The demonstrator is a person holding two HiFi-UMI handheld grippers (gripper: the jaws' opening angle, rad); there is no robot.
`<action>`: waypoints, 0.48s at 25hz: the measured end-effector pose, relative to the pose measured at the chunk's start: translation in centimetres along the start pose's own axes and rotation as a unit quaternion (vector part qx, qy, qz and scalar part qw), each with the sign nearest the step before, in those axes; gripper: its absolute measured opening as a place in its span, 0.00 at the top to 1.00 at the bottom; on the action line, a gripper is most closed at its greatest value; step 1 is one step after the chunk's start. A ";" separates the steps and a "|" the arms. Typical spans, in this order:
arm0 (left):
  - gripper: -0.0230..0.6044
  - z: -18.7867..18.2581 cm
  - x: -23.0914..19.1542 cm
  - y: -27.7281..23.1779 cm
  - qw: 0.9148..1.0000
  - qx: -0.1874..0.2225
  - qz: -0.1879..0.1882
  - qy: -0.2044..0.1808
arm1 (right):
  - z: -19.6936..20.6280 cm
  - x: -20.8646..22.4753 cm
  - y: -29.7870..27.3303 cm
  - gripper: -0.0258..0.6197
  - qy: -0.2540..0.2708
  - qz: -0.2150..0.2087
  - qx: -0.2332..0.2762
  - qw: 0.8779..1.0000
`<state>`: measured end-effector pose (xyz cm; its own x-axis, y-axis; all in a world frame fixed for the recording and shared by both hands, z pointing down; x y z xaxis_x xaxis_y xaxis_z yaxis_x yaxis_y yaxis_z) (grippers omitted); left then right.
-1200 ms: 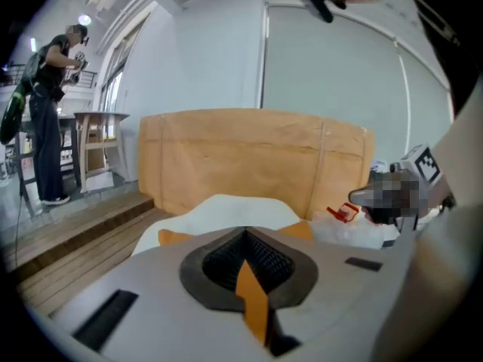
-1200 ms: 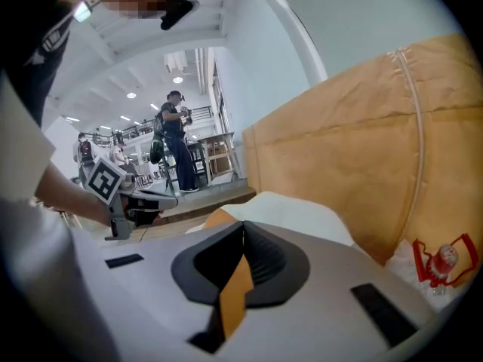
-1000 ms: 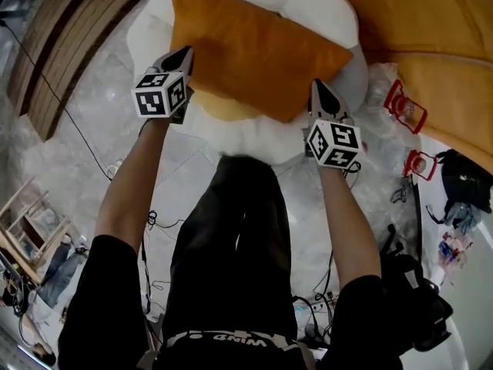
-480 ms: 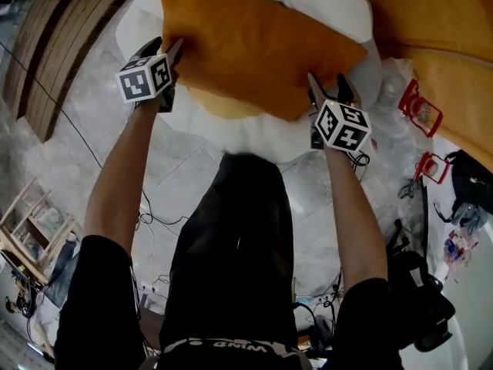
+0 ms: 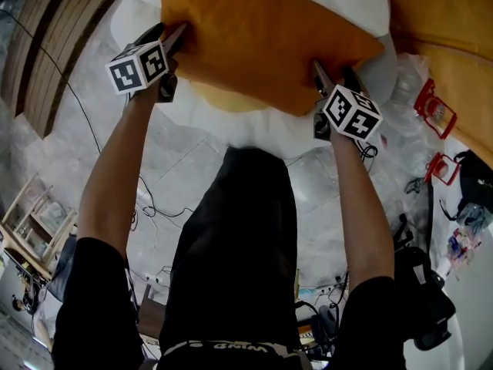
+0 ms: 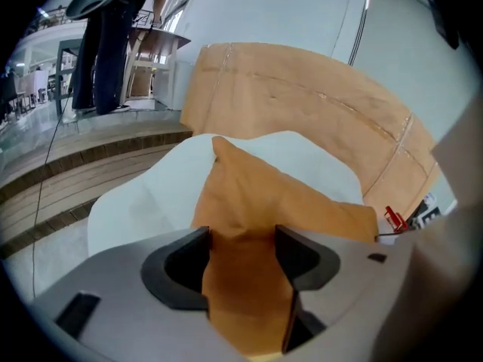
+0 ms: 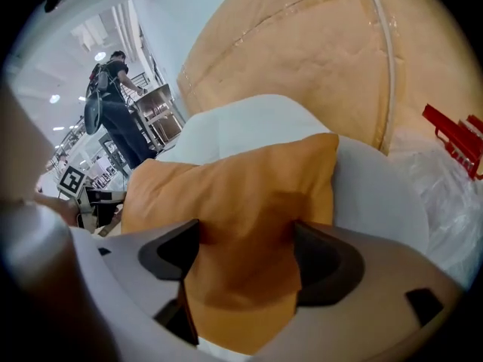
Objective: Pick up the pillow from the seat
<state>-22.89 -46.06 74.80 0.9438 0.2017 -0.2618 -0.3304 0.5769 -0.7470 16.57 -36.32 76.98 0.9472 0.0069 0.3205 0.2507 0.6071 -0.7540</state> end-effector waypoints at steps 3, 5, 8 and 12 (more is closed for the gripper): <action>0.54 0.2 -0.3 -0.2 1.000 0.006 0.028 0.013 | 0.0 0.2 -0.7 0.38 -0.003 -0.008 -0.004 1.000; 0.54 0.5 -0.4 -0.4 0.999 0.005 0.037 0.014 | 0.0 0.3 -1.0 0.38 -0.005 -0.016 -0.005 1.000; 0.57 1.3 -0.1 -1.4 0.999 -0.002 0.047 0.022 | 0.2 0.5 -1.1 0.38 -0.011 -0.018 -0.003 1.000; 0.62 1.9 0.0 -1.5 0.999 0.006 0.043 0.032 | 0.5 0.4 -1.2 0.40 -0.016 -0.009 -0.002 1.000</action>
<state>-22.42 -45.46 77.06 0.9102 0.2003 -0.3626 -0.4092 0.5698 -0.7126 16.53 -36.69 78.30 0.9356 0.0207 0.3525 0.2690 0.6048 -0.7495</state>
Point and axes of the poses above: the fingertips, and each gripper's own axes: y backward along the fingers, x to its right, z out of its underside, the point moved 7 cm from there along y, backward along the fingers, and after that the axes turned 1 degree about -z, right-handed, at the moved point
